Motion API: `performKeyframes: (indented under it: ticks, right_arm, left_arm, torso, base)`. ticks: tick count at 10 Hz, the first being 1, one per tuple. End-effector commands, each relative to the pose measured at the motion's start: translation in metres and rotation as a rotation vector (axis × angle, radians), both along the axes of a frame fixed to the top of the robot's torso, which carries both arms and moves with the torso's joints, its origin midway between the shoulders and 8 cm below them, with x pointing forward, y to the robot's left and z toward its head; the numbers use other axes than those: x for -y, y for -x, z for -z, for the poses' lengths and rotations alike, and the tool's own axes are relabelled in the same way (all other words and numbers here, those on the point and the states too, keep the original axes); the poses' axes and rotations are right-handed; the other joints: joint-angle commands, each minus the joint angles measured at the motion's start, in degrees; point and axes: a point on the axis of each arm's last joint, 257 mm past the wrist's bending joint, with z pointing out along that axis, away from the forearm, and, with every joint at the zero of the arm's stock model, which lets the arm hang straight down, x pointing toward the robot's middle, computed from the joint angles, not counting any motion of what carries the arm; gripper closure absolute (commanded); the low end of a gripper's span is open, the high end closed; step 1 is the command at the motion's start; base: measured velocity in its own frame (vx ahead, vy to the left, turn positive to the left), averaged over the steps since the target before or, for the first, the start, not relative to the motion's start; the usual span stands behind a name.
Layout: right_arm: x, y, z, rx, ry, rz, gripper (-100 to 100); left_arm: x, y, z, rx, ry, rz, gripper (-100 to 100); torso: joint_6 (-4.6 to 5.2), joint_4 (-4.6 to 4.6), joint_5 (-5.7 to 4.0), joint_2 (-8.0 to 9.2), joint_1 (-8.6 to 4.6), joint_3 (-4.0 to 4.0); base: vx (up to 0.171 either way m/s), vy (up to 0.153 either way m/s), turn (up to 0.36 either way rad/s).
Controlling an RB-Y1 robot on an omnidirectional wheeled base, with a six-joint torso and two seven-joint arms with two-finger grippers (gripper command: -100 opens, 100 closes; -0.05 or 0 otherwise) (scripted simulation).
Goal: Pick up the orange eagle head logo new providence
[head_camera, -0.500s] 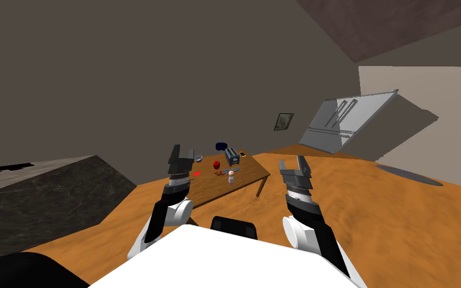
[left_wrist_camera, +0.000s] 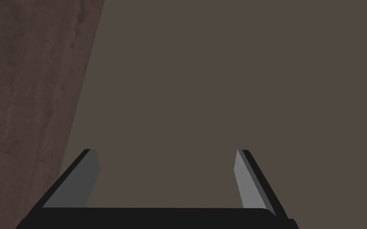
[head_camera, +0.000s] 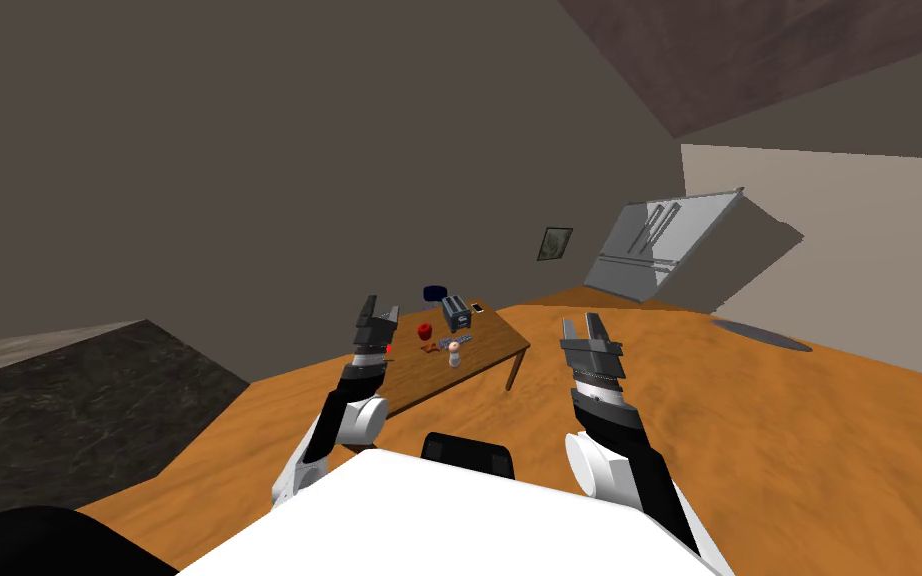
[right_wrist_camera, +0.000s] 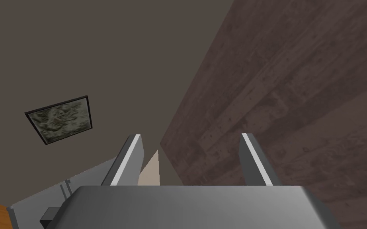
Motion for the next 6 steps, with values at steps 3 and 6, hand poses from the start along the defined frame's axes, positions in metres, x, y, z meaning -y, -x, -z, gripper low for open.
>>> performKeyframes:
  ticks: [3,6]
  right_arm:
    - [0.000,0.000,0.000,0.000,0.000,0.000,0]
    - [0.000,0.000,0.000,0.000,0.000,0.000,0]
  left_arm:
    - [-0.006,-0.032,0.038,-0.119,0.053,0.050,-100]
    - [-0.013,-0.057,0.075,-0.221,0.102,0.087,-100]
  torso:
    - [-0.02,0.01,0.00,0.02,0.01,0.01]
    - [-0.03,0.00,0.00,-0.01,0.05,-0.01]
  base:
    - [0.013,-0.046,-0.107]
    - [0.022,-0.041,-0.144]
